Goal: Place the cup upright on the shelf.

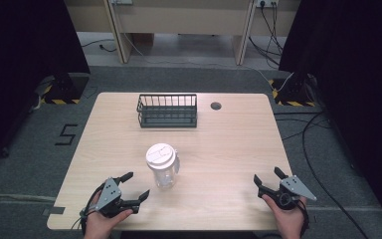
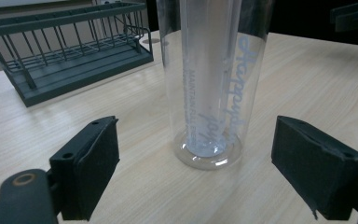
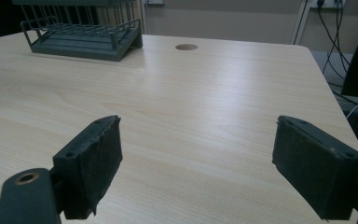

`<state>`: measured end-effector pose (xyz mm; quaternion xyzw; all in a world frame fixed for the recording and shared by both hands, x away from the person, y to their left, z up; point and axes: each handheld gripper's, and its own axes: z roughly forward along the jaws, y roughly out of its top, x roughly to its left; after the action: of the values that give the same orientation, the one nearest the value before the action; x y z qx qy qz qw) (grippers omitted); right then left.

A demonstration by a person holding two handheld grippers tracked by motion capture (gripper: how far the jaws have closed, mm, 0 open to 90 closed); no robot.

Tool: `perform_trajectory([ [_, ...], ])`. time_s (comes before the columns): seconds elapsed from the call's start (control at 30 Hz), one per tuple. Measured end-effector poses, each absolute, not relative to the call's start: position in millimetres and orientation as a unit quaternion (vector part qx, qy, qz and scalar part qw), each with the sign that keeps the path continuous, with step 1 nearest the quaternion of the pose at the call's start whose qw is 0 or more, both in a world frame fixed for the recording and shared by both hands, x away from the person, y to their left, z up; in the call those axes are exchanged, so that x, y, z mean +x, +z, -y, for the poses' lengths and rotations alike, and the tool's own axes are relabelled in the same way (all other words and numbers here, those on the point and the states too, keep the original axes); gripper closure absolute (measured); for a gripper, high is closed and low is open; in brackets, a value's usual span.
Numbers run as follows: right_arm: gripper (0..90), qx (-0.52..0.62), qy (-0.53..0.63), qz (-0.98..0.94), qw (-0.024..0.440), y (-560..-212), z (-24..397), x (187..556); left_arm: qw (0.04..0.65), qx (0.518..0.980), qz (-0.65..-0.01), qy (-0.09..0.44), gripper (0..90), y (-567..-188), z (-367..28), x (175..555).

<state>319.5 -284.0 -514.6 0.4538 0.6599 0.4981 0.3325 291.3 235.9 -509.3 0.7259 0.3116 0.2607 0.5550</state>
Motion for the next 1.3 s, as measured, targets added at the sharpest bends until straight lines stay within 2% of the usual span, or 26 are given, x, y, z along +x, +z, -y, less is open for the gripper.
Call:
perform_trajectory([
  [0.4, 16.7, 0.460, 0.499, -0.660, 0.324, -514, 285, 321, 0.563, 0.734, -0.305, 0.226, 14.3, -511, -218, 296],
  [1.3, 16.7, 0.456, 0.493, -0.668, 0.321, -514, 283, 322, 0.563, 0.741, -0.287, 0.225, 14.3, -515, -191, 336],
])
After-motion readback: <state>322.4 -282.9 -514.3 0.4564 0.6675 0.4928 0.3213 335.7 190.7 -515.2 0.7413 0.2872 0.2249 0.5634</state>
